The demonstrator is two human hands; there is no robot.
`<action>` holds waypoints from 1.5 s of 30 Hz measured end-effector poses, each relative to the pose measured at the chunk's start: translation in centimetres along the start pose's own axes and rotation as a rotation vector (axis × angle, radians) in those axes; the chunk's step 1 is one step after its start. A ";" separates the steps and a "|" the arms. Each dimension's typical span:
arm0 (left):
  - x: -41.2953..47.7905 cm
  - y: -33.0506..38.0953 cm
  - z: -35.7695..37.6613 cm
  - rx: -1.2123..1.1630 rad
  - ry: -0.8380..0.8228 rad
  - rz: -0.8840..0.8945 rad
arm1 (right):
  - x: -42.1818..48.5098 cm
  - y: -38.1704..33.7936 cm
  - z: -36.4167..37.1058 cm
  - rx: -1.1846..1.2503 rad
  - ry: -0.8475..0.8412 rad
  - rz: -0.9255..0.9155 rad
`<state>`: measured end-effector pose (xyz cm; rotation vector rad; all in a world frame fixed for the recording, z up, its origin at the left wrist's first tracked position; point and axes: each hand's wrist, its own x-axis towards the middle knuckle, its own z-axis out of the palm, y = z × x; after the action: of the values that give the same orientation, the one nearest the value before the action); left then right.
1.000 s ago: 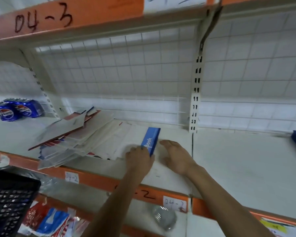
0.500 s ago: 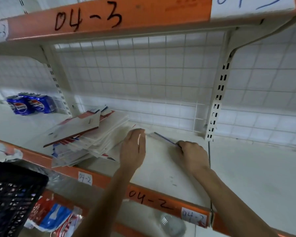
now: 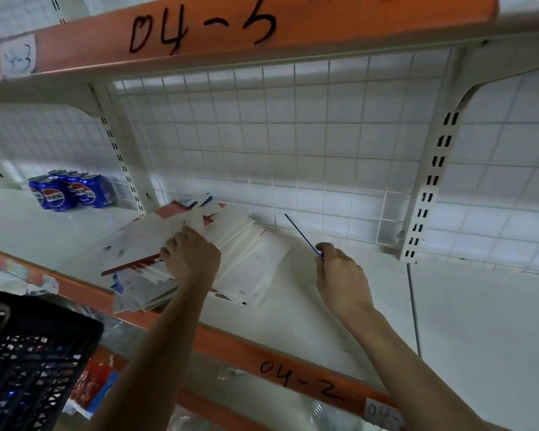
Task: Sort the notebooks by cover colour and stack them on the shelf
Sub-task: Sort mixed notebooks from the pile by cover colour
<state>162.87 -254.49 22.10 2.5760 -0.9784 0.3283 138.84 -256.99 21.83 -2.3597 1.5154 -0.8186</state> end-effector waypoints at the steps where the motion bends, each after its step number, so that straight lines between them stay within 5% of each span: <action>1: -0.1 0.0 0.0 0.038 0.033 0.048 | 0.1 -0.1 0.3 0.006 0.005 0.000; 5: -1.8 1.1 -0.4 0.071 0.131 0.292 | 0.2 -0.7 1.2 0.065 0.020 0.035; 11: -5.9 6.4 -3.8 -0.294 0.329 0.638 | 0.2 -1.9 1.0 0.269 0.135 0.053; 15: -8.9 10.4 -7.3 -0.666 0.073 0.470 | 0.1 -2.1 -0.2 0.388 0.155 0.011; 18: -10.5 12.1 -7.3 -1.023 -0.178 0.365 | -0.1 -1.4 -0.8 0.253 0.146 -0.042; 22: -10.8 12.5 -5.8 -1.037 -0.195 0.373 | -1.8 0.7 -2.9 0.187 -0.040 -0.111; 24: -10.6 12.3 -5.6 -1.161 -0.225 0.261 | -2.2 1.7 -4.0 0.277 0.034 -0.102; 27: -10.6 11.7 -6.6 -1.450 -0.379 0.053 | -1.6 3.1 -5.2 0.492 0.232 0.084; 29: -10.6 11.0 -6.7 -1.528 -0.448 0.002 | -1.2 3.8 -6.0 0.704 0.106 0.254; 32: -9.8 9.8 -6.5 -1.431 -0.392 0.086 | -1.2 3.5 -6.0 0.925 -0.118 0.263; 37: -4.6 5.3 -5.1 -0.676 -0.035 0.303 | -0.8 2.3 -4.3 0.811 -0.063 0.203; 45: 3.7 -4.2 -3.0 -0.393 0.126 0.265 | 2.3 -3.4 -1.3 0.822 -0.021 0.199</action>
<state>168.16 -252.58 25.00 2.0545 -1.2047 0.3248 141.41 -257.41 25.26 -1.5839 1.0760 -1.0886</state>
